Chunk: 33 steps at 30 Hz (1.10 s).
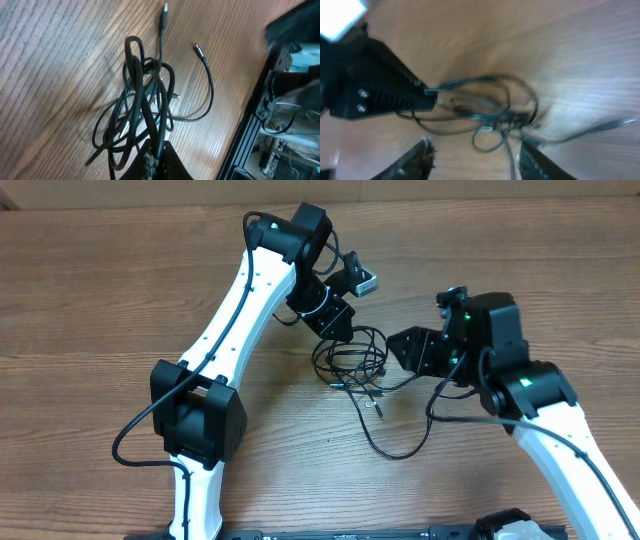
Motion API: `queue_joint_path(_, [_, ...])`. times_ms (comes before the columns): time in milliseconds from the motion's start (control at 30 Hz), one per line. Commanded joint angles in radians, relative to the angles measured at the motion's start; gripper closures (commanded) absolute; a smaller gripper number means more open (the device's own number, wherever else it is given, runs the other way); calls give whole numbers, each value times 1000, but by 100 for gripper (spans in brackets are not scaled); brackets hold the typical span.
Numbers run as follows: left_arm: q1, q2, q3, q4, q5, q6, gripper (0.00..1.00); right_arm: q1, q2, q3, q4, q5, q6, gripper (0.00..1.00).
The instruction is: Untangle cables
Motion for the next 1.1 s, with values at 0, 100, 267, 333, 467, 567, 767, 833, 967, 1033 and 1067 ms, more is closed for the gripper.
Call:
queue_joint_path(0, [1, -42, 21, 22, 31, -66, 96, 1, 90, 24, -11, -107, 330, 47])
queue_joint_path(100, [1, -42, 21, 64, 31, -170, 96, 2, 148, 24, 51, -214, 443, 47])
queue_joint_path(267, [1, -42, 21, 118, 61, -290, 96, 2, 189, 24, 111, -259, 575, 48])
queue_joint_path(333, [1, -42, 21, 129, 99, -292, 96, 2, 193, 24, 117, -259, 609, 48])
queue_joint_path(467, [-4, -42, 21, 142, 166, -292, 96, 2, 196, 24, 121, -240, 645, 48])
queue_joint_path(567, [-14, -42, 21, 141, 164, -292, 96, 2, 196, 24, 132, -219, 655, 48])
queue_joint_path(767, [-34, -42, 21, 141, 164, -291, 96, 2, 210, 24, 135, -156, 671, 50])
queue_joint_path(833, [-37, -42, 21, 141, 161, -291, 96, 2, 231, 24, 135, -145, 672, 52])
queue_joint_path(967, [-37, -42, 21, 141, 161, -291, 96, 2, 268, 24, 148, -135, 694, 53])
queue_joint_path(1033, [-38, -42, 21, 141, 161, -291, 96, 2, 284, 24, 167, -119, 698, 53])
queue_joint_path(1067, [-38, -42, 21, 141, 161, -291, 96, 2, 288, 24, 178, -114, 698, 53])
